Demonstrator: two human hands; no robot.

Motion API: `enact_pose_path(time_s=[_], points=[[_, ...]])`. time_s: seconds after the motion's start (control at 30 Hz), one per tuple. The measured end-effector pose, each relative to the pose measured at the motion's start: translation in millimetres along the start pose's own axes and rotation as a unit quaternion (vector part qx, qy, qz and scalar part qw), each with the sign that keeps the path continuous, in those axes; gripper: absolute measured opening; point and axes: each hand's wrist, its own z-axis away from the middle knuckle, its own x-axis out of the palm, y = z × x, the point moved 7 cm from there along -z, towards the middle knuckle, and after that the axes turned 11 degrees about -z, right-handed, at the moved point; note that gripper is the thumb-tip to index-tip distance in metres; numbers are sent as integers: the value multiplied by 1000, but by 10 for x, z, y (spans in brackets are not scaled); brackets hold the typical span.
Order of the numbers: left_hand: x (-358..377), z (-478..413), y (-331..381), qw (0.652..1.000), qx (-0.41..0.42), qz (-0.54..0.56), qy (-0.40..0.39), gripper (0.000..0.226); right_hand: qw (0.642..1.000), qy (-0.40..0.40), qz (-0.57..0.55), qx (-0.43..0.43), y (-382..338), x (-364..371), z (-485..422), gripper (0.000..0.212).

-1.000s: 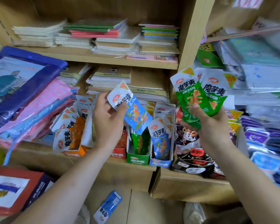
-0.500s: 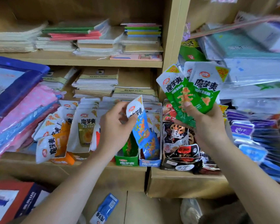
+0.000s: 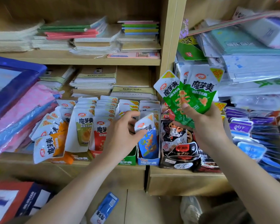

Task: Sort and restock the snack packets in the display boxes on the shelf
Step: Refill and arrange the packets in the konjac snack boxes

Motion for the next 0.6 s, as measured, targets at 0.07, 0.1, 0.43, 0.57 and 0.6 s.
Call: enact_pose_path(time_s=[0.07, 0.1, 0.43, 0.57, 0.6], points=[[18, 77, 68, 999, 7, 52, -9, 41, 1000, 8, -1, -1, -14, -11, 12, 39], [19, 125, 105, 998, 18, 62, -5, 36, 1000, 13, -3, -2, -26, -20, 18, 39], [8, 566, 206, 987, 48, 121, 96, 24, 998, -11, -27, 51, 54, -17, 245, 36], [21, 627, 180, 986, 23, 147, 80, 19, 999, -6, -15, 32, 24, -59, 304, 42], [21, 622, 176, 984, 18, 161, 67, 18, 1000, -9, -5, 26, 17, -61, 309, 44]])
